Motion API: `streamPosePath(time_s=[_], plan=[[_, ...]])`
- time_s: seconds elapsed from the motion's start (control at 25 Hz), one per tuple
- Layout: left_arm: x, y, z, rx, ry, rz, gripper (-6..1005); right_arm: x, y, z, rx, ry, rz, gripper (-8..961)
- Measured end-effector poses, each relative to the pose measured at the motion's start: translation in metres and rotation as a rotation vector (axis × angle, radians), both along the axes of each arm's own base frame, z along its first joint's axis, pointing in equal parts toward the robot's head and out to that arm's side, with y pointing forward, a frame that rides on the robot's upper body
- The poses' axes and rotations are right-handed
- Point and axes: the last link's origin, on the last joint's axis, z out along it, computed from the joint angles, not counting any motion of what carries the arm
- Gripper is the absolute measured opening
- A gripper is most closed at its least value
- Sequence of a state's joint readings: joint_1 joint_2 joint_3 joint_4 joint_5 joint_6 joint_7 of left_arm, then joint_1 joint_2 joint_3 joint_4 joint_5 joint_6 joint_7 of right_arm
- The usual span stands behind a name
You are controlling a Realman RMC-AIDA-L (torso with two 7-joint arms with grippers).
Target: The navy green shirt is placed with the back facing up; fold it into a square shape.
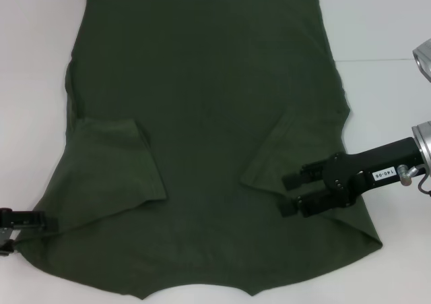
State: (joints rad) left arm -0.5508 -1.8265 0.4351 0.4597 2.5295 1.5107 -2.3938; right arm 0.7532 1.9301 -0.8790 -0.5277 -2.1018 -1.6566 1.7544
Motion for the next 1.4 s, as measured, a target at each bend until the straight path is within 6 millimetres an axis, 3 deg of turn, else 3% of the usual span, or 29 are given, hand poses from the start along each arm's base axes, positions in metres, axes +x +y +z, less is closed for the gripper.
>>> streamPosePath(time_s=[0.08,0.44,0.64,1.4], plan=[[-0.0003,0.0001,-0.0007,0.001,0.001,0.006,912,0.0000,0.0000,0.0000,0.000,0.000,0.000,807],[-0.0017,0.0003,-0.0038,-0.004,0.016,0.012,725,-0.0004,0.0001,-0.0007,0.000,0.001,0.002,807],[-0.0010,0.0017,-0.0037,-0.001,0.016,0.010,544,-0.0003,0.0004,-0.0009,0.002,0.000,0.001,807],[-0.0063,0.0051,-0.0022,0.029,0.050,0.026,400,-0.0010,0.0006,-0.0040,-0.001,-0.004,0.005,807]])
